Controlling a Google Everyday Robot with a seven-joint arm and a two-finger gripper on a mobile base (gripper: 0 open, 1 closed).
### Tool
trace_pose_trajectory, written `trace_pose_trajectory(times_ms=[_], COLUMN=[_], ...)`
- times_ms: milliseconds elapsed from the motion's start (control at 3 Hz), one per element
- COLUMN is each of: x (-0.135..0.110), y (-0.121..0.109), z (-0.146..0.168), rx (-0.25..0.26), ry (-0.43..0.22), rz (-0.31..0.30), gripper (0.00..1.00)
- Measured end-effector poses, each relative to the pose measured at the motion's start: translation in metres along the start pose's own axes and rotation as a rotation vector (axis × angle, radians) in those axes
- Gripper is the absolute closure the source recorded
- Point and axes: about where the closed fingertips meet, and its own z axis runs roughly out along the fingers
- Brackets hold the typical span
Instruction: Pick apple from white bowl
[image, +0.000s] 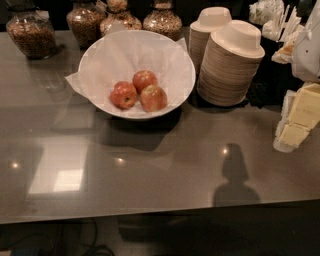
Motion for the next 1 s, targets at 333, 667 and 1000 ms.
trace_pose_trajectory(times_ms=[333,667,1000], x=[0.000,-0.011,-0.036], y=[0.000,0.000,-0.003], z=[0.000,0.010,0.032], rx=[0.000,-0.014,-0.030], ry=[0.000,-0.056,-0.153], rz=[0.000,-0.036,-0.104], gripper=[0.00,0.00,0.00])
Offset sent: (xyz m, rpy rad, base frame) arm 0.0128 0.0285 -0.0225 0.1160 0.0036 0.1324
